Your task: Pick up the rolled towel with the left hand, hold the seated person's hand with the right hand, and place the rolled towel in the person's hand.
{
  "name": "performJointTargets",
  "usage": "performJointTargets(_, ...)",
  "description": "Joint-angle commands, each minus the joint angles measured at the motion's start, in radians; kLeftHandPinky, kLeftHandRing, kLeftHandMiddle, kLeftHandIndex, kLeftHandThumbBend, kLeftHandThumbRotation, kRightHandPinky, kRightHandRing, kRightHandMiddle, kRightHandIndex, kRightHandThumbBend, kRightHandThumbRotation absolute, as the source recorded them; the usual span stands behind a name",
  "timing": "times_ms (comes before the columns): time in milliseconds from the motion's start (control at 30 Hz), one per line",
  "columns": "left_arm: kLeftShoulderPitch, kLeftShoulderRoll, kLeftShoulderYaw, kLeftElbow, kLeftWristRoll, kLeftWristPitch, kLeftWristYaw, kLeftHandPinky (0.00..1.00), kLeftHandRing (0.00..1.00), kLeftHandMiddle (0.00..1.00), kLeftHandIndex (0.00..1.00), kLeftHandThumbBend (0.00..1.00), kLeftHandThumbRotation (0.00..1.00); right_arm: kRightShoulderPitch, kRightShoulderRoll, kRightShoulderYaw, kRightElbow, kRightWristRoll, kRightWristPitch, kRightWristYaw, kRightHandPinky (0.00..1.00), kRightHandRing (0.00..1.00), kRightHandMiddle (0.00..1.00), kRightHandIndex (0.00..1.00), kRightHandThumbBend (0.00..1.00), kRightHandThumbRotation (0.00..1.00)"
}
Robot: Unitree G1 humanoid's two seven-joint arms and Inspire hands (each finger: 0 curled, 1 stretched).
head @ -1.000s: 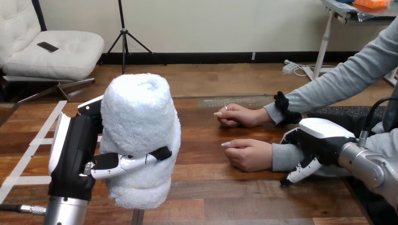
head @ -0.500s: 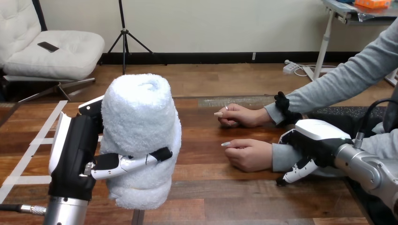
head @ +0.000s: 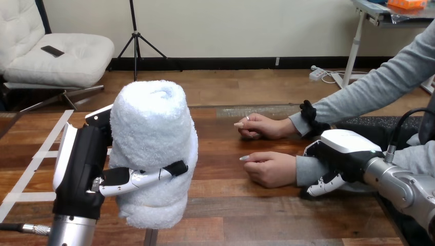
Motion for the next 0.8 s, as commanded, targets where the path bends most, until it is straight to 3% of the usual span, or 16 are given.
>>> performJointTargets(0, -0.060, 0.003, 0.012, -0.021, -0.013, -0.027, 0.004, 0.25, 0.30, 0.37, 0.42, 0.55, 0.00, -0.068, 0.019, 0.010, -0.016, -0.012, -0.009, -0.034, 0.44, 0.50, 0.55, 0.59, 0.64, 0.32)
performJointTargets(400, -0.062, 0.002, 0.007, -0.019, -0.017, -0.029, 0.000, 0.25, 0.30, 0.37, 0.42, 0.55, 0.00, -0.075, 0.022, 0.019, -0.022, -0.029, -0.014, -0.048, 0.45, 0.51, 0.54, 0.57, 0.59, 0.37)
performJointTargets(767, -0.062, -0.004, 0.006, -0.025, -0.011, -0.023, 0.006, 0.25, 0.29, 0.36, 0.41, 0.55, 0.00, -0.082, 0.026, 0.025, -0.019, -0.031, -0.010, -0.045, 0.42, 0.48, 0.52, 0.55, 0.58, 0.32)
